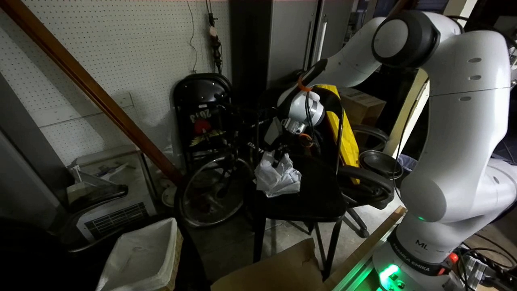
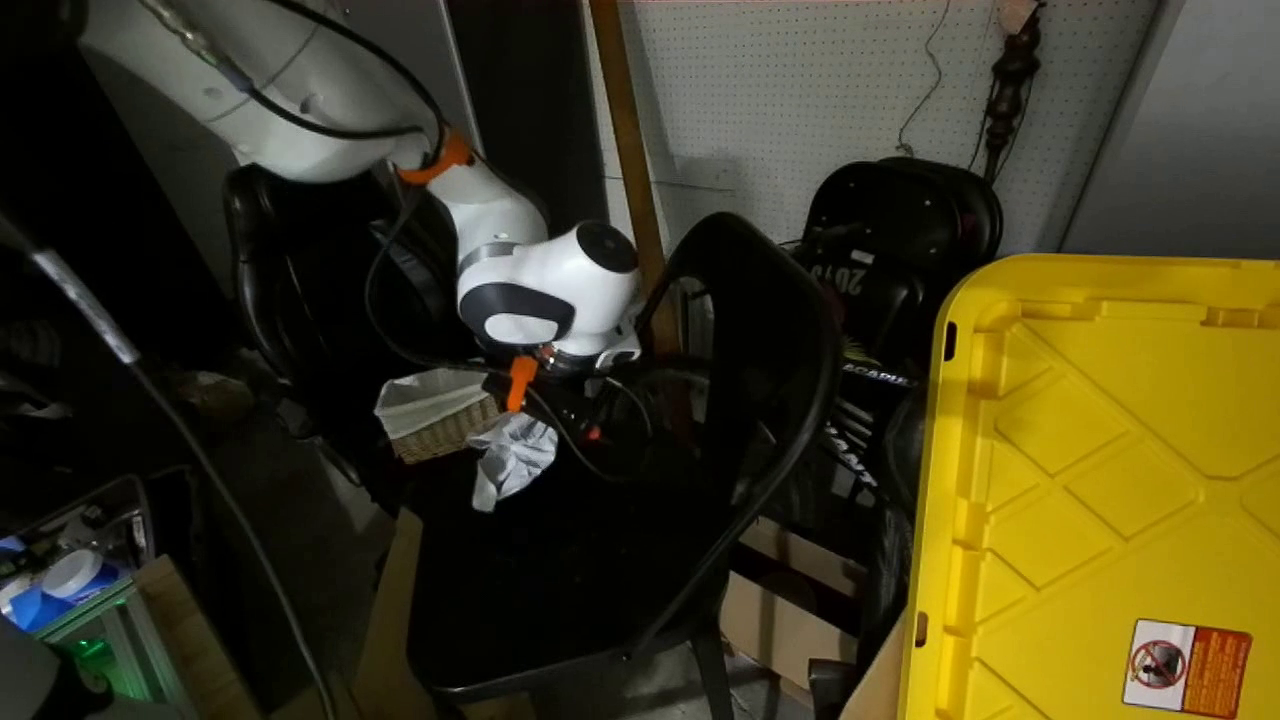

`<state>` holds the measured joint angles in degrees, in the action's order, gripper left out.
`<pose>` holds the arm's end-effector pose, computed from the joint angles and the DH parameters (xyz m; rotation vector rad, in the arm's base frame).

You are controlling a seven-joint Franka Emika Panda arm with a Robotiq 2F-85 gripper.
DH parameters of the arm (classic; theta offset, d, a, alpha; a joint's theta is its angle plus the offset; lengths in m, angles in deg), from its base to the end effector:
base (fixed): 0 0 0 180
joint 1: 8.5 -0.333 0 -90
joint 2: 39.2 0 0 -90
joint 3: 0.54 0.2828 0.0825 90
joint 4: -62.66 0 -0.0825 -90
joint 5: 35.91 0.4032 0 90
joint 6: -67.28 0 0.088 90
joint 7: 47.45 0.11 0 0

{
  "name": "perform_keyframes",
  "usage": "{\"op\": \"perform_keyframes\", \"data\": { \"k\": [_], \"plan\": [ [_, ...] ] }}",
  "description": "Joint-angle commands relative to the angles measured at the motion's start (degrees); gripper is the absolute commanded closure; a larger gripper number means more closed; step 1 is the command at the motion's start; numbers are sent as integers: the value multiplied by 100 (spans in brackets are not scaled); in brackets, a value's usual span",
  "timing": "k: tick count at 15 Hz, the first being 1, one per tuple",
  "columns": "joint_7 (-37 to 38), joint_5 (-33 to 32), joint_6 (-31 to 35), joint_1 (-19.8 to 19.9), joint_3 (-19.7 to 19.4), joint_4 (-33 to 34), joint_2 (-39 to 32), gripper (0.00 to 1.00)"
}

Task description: Remove the towel from the chair and put it in the basket

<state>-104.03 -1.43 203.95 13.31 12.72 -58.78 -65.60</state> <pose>0.5494 -0.0687 0.1359 -2.6005 -0.4437 -0.1178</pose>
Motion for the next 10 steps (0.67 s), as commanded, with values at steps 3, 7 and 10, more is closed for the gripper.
{"op": "perform_keyframes", "data": {
  "k": [3,7,10],
  "plan": [
    [131,570,-260,-770,-60,-78,990,97],
    [458,724,-271,-1495,-27,571,724,97],
    [656,662,-201,-1915,28,1091,315,97]
  ]
}}
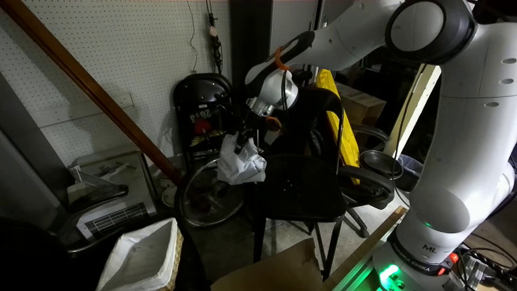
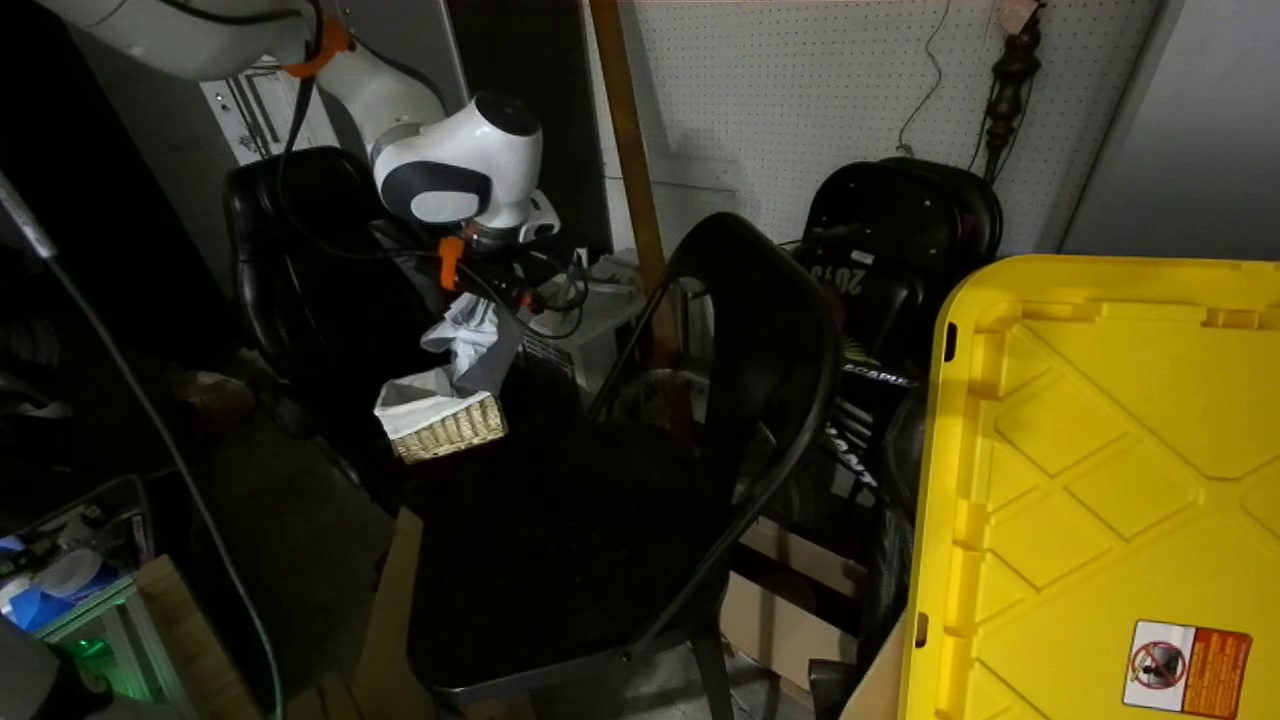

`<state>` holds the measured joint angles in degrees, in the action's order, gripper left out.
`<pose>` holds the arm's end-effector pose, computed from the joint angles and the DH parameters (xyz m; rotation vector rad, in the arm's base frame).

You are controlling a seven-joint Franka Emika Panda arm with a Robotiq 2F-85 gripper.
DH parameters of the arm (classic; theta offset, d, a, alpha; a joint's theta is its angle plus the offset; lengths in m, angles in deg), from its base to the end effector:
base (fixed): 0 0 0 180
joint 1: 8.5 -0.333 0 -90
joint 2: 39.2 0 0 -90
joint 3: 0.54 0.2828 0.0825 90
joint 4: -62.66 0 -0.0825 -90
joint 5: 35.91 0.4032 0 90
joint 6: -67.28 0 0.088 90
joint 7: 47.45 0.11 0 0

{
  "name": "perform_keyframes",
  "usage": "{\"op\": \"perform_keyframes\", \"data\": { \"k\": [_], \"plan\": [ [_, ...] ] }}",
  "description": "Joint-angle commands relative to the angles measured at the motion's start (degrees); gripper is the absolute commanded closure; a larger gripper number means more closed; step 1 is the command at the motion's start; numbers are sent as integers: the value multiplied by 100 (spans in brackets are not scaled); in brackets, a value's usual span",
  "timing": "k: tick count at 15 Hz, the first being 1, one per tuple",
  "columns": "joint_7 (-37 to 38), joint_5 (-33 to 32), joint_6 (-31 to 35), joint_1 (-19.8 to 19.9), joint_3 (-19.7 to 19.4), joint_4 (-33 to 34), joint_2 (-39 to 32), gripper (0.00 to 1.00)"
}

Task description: Remove the towel from the chair and put it in the basket

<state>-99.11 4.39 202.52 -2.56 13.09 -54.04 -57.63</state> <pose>0.5956 0.0896 0.2464 -2.5175 -0.6586 -0.2763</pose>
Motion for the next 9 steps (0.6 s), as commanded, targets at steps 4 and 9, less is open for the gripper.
{"op": "perform_keyframes", "data": {
  "k": [4,9],
  "plan": [
    [473,-107,75,-803,92,1413,-1257,97],
    [1052,-444,671,-1388,157,2243,-2265,97]
  ]
}}
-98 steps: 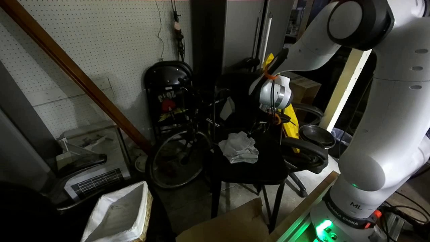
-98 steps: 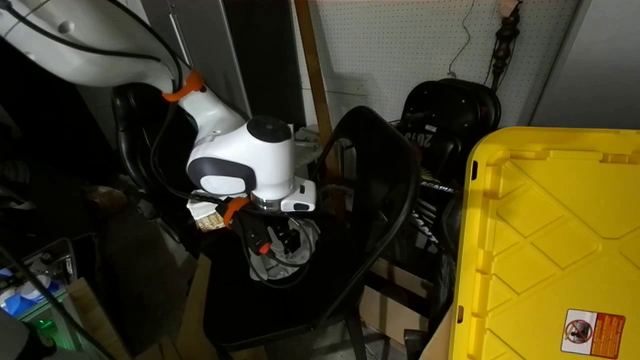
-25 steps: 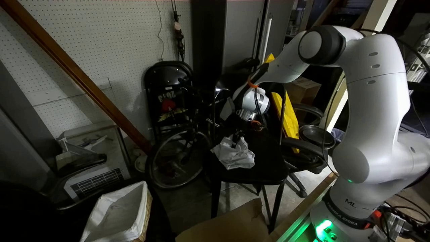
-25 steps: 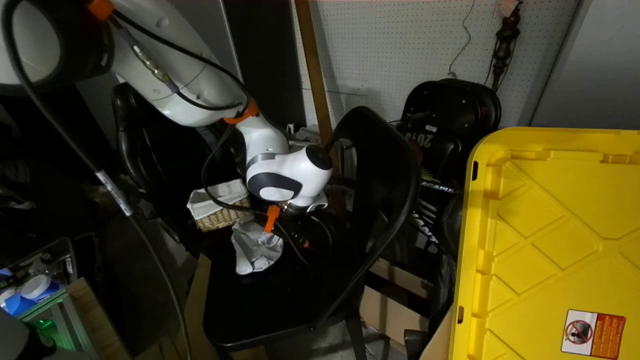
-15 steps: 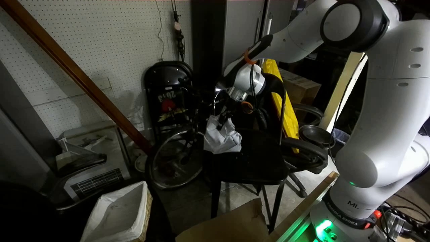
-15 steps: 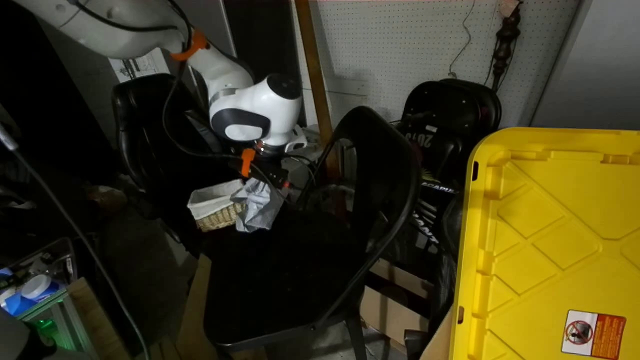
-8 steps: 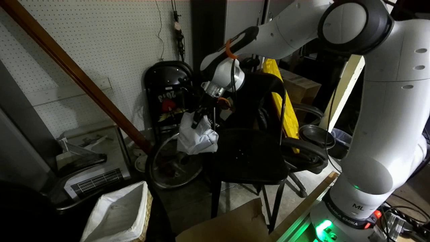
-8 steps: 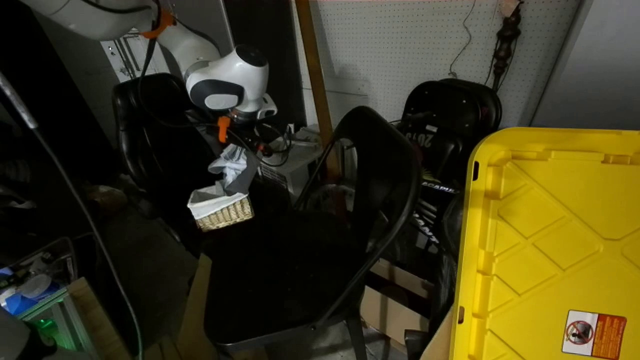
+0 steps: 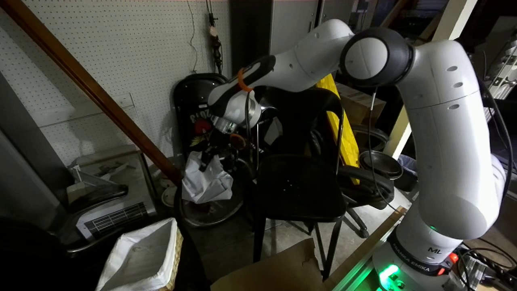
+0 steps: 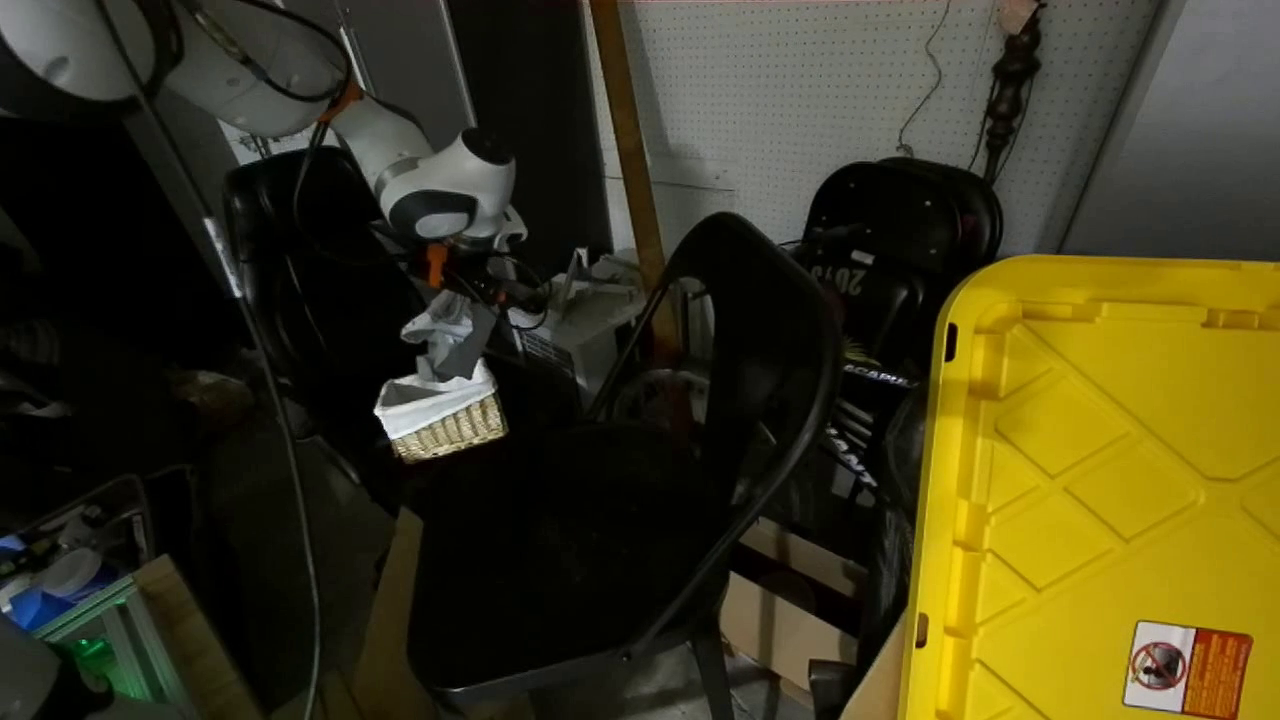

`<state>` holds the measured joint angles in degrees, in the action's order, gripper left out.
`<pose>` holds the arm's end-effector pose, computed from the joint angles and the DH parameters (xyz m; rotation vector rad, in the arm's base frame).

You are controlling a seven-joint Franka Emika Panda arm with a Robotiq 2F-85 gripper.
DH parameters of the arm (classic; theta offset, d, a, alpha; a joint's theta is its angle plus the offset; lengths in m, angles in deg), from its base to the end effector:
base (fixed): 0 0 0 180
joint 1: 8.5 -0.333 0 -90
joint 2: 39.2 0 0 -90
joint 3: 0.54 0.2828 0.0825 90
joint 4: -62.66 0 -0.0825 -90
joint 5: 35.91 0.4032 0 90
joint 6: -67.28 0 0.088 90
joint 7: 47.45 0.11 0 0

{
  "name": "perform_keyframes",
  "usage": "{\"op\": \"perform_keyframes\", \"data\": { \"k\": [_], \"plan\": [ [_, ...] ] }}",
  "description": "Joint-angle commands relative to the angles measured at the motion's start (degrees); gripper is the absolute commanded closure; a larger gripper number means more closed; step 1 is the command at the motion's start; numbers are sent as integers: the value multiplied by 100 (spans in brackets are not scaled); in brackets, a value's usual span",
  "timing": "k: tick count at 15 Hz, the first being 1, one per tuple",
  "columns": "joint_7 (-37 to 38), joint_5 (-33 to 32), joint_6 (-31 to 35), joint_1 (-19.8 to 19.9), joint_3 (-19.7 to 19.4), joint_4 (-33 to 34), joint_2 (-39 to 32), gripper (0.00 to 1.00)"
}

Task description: Remove the towel from the chair and put it in the basket

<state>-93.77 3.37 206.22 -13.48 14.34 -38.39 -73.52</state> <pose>0.6301 0.2213 0.2002 -2.4438 -0.7406 -0.2485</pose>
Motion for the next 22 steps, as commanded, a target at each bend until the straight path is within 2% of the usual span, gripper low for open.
{"op": "perform_keyframes", "data": {
  "k": [1,4,7,12,19,20,21,22],
  "plan": [
    [700,-416,540,-407,53,807,-867,97],
    [1154,-1009,985,-688,137,1175,-1388,97],
    [1334,-1519,1418,-752,520,1703,-1928,97],
    [1593,-1896,1788,-755,1093,2867,-2906,97],
    [1351,-2591,1373,-959,1506,4131,-4019,97],
    [1412,-2290,1632,-857,1342,3439,-3561,97],
    [1411,-2316,1623,-882,1355,3498,-3642,87],
    [1411,-2316,1625,-889,1351,3497,-3661,87]
  ]
}}
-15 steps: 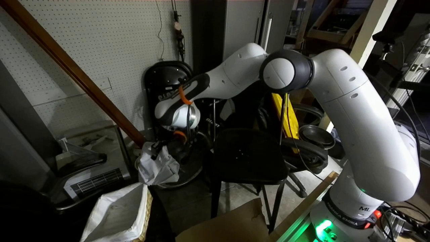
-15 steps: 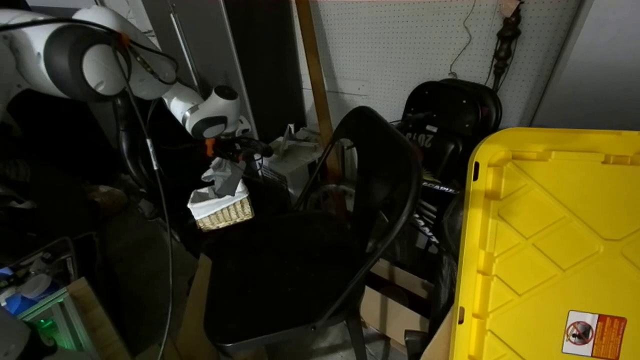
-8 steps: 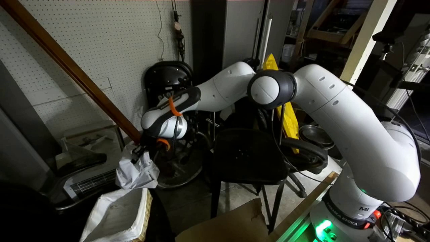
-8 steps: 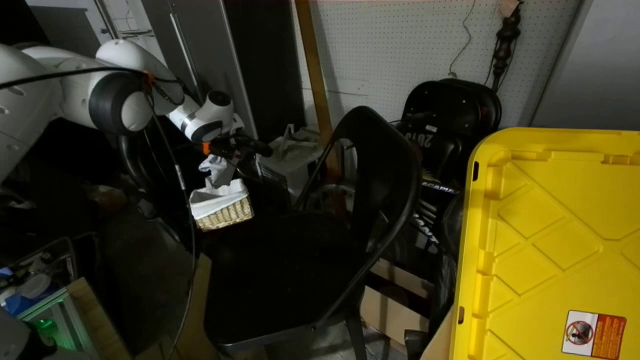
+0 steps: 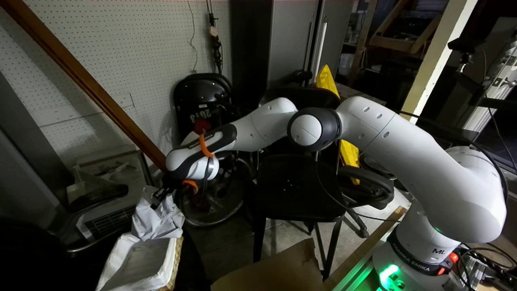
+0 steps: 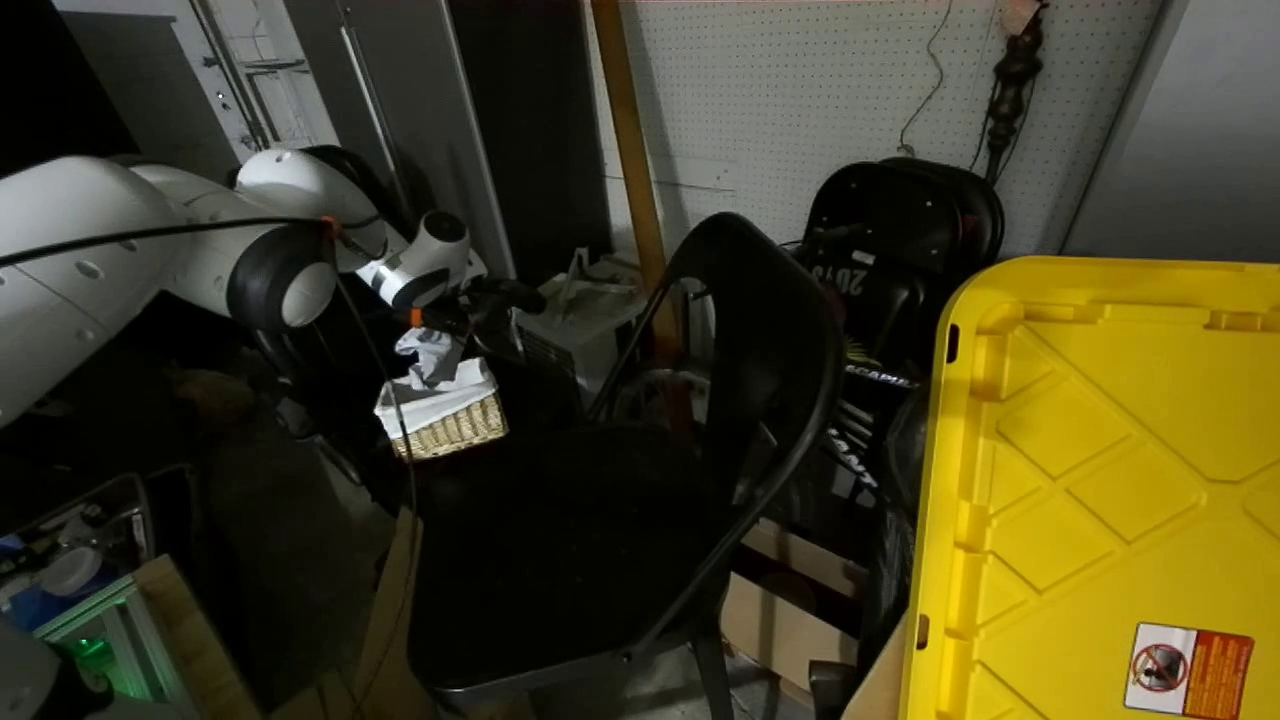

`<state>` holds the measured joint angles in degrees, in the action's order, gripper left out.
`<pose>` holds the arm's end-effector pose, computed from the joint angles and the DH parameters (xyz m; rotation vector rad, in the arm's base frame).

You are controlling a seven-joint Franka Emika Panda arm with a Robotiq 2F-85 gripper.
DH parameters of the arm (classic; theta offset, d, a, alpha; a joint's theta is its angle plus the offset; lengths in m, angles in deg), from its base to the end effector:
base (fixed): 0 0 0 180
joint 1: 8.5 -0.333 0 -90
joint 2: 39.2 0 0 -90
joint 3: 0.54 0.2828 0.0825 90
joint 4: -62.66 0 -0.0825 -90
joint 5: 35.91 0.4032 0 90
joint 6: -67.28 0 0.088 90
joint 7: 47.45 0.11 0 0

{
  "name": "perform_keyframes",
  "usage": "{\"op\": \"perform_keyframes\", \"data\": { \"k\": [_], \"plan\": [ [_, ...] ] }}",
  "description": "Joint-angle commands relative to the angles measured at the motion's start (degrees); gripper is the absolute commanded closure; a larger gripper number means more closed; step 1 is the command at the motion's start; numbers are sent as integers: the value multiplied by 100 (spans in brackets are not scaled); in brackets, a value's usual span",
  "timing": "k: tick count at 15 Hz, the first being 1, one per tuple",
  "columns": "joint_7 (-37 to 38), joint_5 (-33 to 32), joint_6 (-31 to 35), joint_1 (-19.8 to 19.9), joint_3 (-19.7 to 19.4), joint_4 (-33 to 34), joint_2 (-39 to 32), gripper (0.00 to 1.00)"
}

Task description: Remove the towel from the chair and put it in the basket

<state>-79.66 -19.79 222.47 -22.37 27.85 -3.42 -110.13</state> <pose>0.6475 0.4107 0.0868 -2.3767 -0.8059 -0.4453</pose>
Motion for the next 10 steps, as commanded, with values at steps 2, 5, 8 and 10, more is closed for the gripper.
{"op": "perform_keyframes", "data": {
  "k": [2,5,8,10],
  "plan": [
    [0,0,0,19,-3,1,6,87],
    [0,0,0,28,-4,1,8,87],
    [0,0,0,26,-4,1,8,87],
    [0,0,0,25,-4,1,8,97]
  ]
}}
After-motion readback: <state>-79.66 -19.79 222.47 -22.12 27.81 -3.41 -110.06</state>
